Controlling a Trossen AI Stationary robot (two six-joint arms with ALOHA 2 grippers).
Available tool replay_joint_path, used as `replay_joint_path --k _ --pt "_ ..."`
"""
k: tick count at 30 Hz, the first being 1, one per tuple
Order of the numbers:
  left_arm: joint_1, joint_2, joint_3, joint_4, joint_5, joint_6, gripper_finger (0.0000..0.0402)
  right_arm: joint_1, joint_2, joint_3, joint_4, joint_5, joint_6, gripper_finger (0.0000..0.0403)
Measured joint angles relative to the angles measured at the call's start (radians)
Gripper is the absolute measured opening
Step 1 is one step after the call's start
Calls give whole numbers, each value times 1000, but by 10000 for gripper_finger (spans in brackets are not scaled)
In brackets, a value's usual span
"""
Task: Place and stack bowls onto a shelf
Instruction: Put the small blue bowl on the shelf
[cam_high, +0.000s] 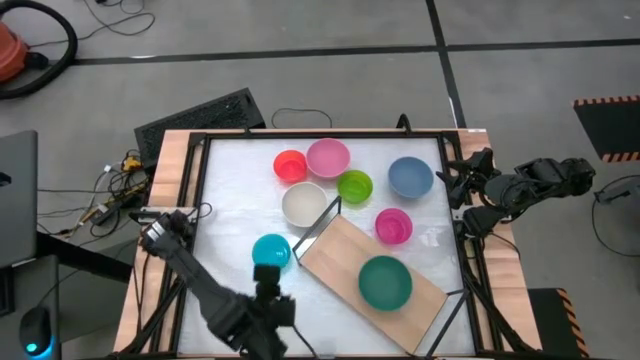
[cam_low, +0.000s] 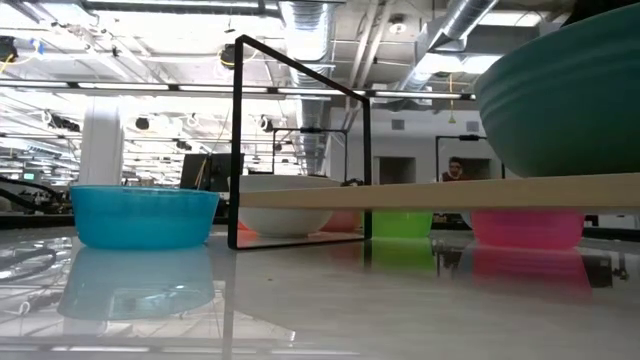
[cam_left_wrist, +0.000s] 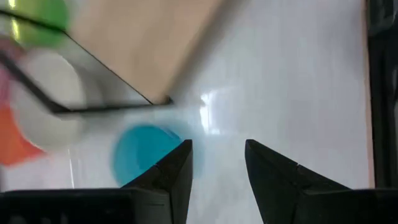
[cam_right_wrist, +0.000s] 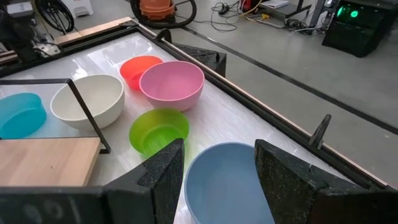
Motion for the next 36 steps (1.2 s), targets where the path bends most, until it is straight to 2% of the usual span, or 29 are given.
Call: replay_joint_path --k 4,8,11,16,18,20,26,33,36 --pt "-17 -14 -175 136 67 -57 132 0 0 0 0 0 0 221" --pt "1 -93 -337 343 117 -29 132 0 0 0 0 0 0 221" --pt "23 -205 -489 437 131 -40 132 0 0 0 0 0 0 221" --pt "72 -483 -819 616 185 -78 132 0 0 0 0 1 19 221" --pt "109 -558 -951 719 241 -93 132 0 0 0 0 1 21 221" --pt "143 -604 -1045 797 252 -95 132 0 0 0 0 1 31 221" --pt "229 -618 -1141 826 254 21 134 0 0 0 0 1 37 221" --pt "288 -609 -1161 859 273 181 136 0 0 0 0 1 37 221" --pt "299 -591 -1163 858 316 232 136 0 0 0 0 1 37 221"
